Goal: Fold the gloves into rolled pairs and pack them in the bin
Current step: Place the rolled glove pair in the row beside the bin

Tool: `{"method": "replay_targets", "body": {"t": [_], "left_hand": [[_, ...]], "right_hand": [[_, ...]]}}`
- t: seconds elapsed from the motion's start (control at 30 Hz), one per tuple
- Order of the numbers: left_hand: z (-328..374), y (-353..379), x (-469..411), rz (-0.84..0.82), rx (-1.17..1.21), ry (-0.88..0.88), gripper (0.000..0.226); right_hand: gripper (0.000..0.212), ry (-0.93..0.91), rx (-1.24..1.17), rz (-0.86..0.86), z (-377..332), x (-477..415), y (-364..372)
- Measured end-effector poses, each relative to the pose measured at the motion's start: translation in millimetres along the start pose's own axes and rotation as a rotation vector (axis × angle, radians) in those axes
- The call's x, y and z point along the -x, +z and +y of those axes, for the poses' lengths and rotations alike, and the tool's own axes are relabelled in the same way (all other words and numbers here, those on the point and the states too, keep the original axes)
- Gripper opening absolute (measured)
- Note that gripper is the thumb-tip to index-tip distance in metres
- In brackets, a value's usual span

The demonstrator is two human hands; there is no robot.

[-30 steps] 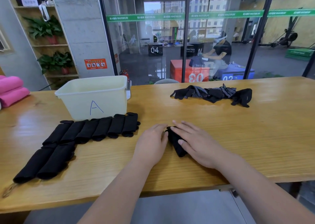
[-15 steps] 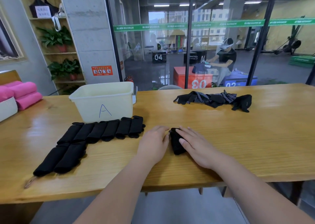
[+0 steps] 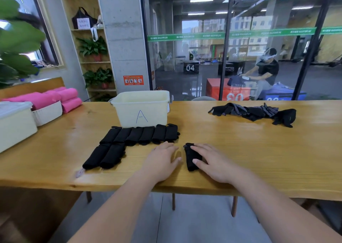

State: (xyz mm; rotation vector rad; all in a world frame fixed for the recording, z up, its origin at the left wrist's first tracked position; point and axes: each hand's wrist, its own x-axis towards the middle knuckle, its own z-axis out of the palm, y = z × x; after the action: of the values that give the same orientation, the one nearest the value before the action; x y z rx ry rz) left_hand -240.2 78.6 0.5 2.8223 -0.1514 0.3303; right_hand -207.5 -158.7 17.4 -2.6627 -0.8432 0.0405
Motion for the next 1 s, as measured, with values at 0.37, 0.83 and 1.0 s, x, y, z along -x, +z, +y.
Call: {"method": "replay_targets", "body": {"t": [0.37,0.83,1.0], "left_hand": [[-65,-33,44,0.037,-0.094,-0.105,0.056],[-138,-60,72,0.079,-0.230,-0.213,0.061],[-156,-61,78,0.052,-0.241,-0.269,0.067]], "right_hand": [[0.063,-0.118,0.024,0.001,-74,-33,26],[0.066,-0.167,0.070,-0.025,-140,-81,58],[0.066,-0.172,0.073,-0.014,-158,-93,67]]}}
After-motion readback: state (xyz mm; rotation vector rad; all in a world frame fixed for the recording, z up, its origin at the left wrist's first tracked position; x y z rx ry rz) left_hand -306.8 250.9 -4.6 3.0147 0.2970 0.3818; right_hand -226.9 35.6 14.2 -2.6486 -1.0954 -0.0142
